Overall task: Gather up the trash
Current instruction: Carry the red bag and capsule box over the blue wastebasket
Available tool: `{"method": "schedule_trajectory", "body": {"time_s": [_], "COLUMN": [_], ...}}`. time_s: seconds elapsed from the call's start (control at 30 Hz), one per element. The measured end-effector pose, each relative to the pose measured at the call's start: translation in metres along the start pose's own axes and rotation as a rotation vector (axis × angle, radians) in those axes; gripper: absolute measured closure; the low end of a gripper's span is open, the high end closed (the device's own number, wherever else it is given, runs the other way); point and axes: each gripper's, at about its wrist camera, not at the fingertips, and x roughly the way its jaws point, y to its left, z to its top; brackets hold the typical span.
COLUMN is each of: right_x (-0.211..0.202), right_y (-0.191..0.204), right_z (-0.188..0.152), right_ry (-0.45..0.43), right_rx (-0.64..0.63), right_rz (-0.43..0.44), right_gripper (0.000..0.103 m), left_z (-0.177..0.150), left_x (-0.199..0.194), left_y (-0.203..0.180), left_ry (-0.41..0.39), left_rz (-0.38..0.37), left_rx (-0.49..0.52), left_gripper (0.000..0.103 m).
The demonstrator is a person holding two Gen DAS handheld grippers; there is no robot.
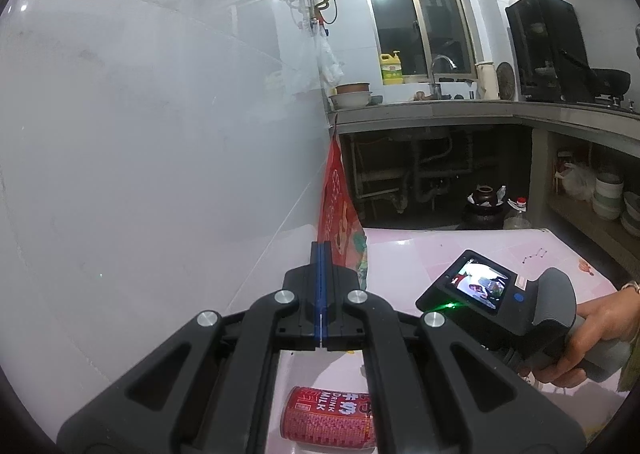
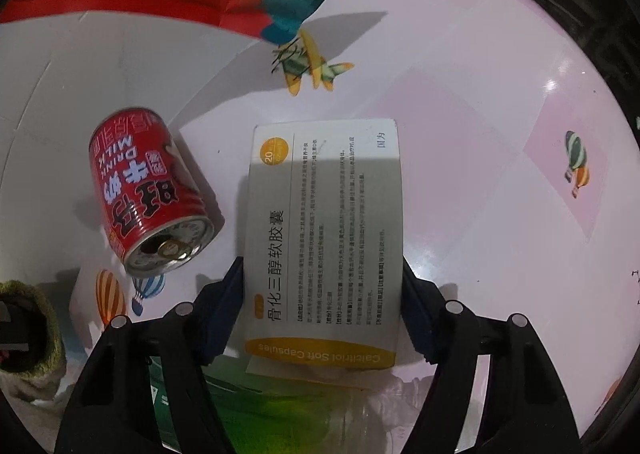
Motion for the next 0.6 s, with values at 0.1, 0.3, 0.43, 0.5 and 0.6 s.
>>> {"method": "schedule_trajectory", "body": {"time_s": [0.1, 0.3, 0.43, 0.5, 0.6], "right_x": [-0.010, -0.055, -0.107, -0.130, -0.161], "right_y": [-0.007, -0.035, -0.051, -0.055, -0.050], "right_z": [-0.004, -0.010, -0.044, -0.066, -0.111], "right_ry": [-0.062, -0.240, -0.401, -0.467, -0.541], "right_rx": [0.041, 0.208, 0.331, 0.373, 0.426], "right_rz": [-0.002, -0.009, 0.008, 0.028, -0.012], "right_gripper": [0.035, 0.035, 0.035, 0.035, 0.035], "left_z": [0.001, 0.010, 0.017, 0.021, 0.026], "left_x": [-0.003, -0.020, -0.038, -0.048, -0.068], "left_y": [0.002, 0.007, 0.004, 0.001, -0.009], "left_ry": [-0.010, -0.047, -0.072, -0.085, -0.115], "left_rz": [0.007, 0.014, -0.013, -0.032, -0.080], "left_rx": [-0.013, -0.054, -0.062, -0.059, -0.056], "left_gripper": [0.103, 0.103, 0.103, 0.103, 0.103]}}
